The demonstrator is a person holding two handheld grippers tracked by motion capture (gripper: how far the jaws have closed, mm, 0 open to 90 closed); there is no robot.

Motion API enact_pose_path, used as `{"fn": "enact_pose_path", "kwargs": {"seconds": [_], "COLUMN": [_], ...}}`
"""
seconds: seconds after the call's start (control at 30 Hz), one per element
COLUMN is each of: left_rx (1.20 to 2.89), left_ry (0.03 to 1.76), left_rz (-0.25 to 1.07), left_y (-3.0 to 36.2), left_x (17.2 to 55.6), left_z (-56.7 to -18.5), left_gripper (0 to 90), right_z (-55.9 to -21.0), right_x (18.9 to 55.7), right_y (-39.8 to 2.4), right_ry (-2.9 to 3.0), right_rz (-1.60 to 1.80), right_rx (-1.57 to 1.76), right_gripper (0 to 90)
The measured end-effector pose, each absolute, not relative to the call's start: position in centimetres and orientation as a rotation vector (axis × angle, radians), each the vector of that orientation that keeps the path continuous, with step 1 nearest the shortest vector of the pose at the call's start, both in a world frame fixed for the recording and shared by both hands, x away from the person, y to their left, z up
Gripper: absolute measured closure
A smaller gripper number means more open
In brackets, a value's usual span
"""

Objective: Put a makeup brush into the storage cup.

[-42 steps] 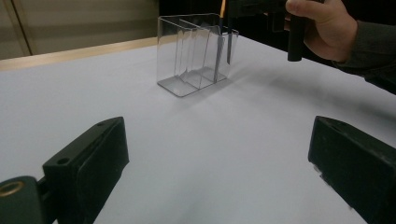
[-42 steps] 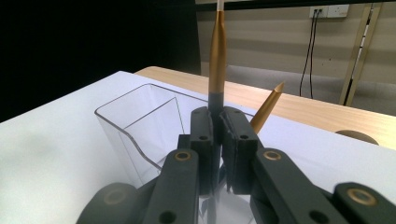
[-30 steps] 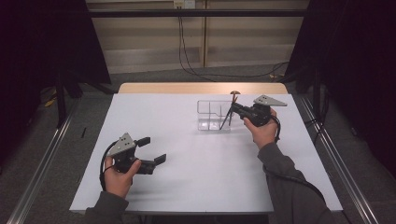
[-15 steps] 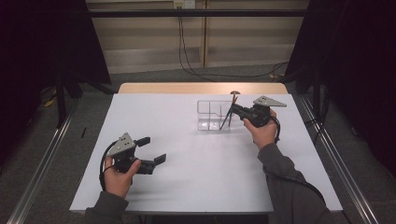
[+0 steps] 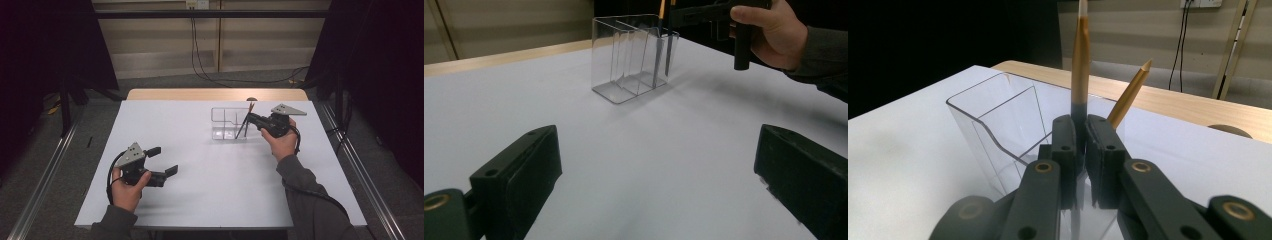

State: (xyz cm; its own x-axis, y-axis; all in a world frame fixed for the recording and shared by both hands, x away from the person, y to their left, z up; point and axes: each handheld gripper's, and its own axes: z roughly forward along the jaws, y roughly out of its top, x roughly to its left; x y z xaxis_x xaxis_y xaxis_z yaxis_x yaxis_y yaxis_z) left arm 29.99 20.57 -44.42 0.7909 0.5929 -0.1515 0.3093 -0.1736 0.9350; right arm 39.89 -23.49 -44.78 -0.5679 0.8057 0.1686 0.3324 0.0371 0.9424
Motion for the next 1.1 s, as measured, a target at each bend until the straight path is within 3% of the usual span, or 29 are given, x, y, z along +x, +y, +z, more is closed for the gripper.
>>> {"fn": "enact_pose_path", "kwargs": {"seconds": [0.33,1.1], "left_rx": [1.78,1.789], "left_ry": [0.688,0.69], "left_rz": [0.287,0.307], "left_y": [20.56,20.64], "left_x": [30.01,29.94], "left_z": [-44.38,-44.36], "left_gripper": [4.7,4.7], "right_z": [-44.43,-43.83], "right_x": [39.61,39.31], "right_y": [-23.39,-23.66], "right_ry": [1.894,1.866], "right_rz": [1.539,1.528], "right_rx": [1.127,1.133], "right_gripper": [70.8,54.6]}}
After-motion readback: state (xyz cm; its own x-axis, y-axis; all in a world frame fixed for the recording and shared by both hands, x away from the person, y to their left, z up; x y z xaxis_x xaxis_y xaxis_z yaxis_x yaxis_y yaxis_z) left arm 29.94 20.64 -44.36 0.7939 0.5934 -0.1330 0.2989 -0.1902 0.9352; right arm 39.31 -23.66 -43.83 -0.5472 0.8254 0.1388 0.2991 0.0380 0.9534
